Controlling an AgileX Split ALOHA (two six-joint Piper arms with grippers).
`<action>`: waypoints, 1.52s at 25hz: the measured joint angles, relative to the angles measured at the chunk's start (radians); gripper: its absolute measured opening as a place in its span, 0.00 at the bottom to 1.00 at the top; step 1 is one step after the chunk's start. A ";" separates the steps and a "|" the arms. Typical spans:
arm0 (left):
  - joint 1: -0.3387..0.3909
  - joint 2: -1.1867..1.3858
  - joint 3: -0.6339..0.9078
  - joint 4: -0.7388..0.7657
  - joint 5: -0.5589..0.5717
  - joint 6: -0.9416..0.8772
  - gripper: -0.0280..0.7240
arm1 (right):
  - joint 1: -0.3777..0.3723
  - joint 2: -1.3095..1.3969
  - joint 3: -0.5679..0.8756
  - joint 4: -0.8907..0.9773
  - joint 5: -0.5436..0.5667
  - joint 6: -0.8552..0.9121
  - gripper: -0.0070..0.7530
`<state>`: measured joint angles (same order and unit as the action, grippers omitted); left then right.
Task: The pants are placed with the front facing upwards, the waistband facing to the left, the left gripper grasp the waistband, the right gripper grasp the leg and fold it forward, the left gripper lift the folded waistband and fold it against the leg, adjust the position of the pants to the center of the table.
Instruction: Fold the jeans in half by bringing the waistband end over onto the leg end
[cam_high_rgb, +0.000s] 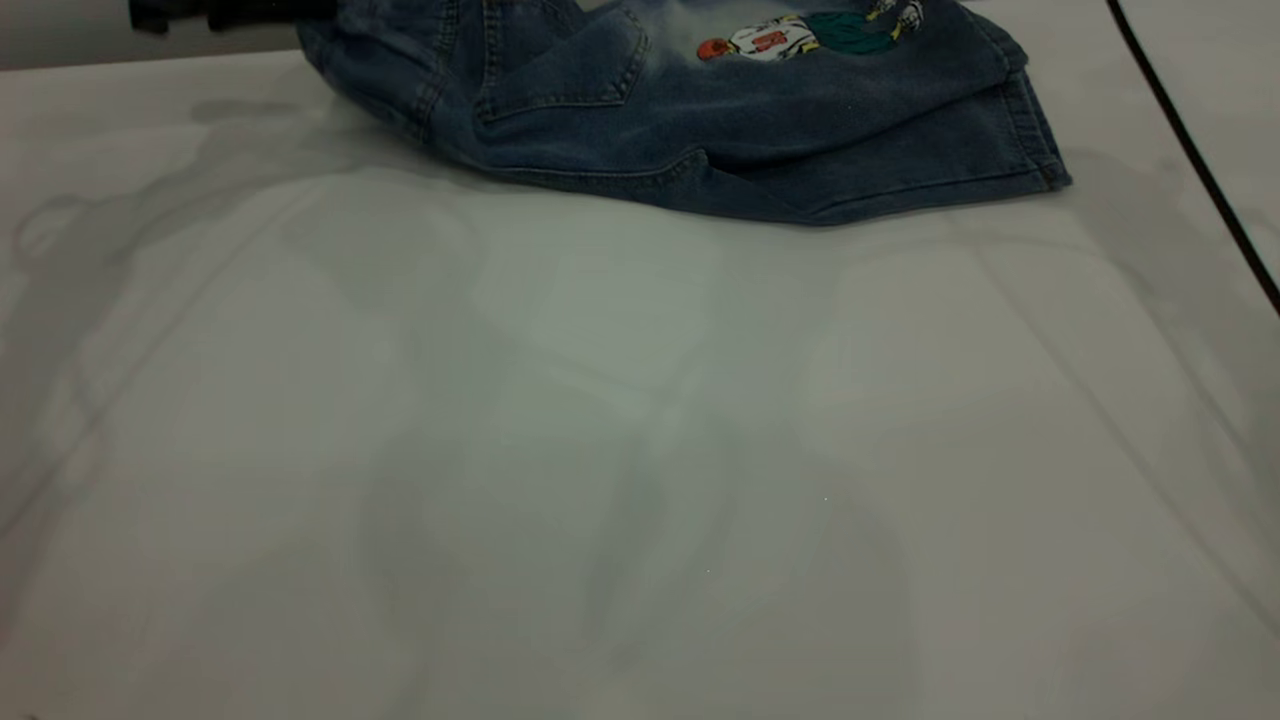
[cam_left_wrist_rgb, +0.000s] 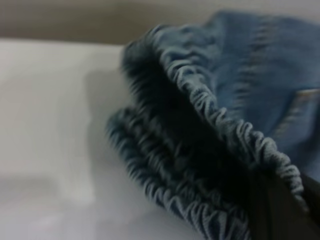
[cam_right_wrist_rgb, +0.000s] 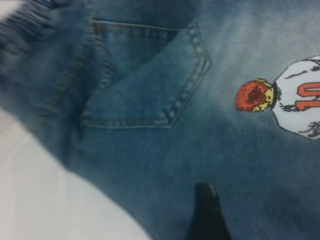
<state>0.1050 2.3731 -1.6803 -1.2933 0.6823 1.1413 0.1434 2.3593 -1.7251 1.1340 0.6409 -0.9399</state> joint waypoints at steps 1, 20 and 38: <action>0.000 -0.015 0.000 0.012 0.017 -0.003 0.12 | 0.009 0.007 -0.009 -0.007 -0.007 0.017 0.57; 0.000 -0.194 0.001 0.360 0.291 -0.217 0.12 | 0.168 0.065 -0.051 -0.021 -0.062 0.069 0.57; -0.066 -0.281 0.001 0.357 0.322 -0.243 0.12 | 0.296 0.171 -0.051 -0.107 -0.095 0.083 0.57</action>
<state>0.0390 2.0923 -1.6794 -0.9362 1.0046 0.8985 0.4394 2.5300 -1.7766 1.0273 0.5457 -0.8566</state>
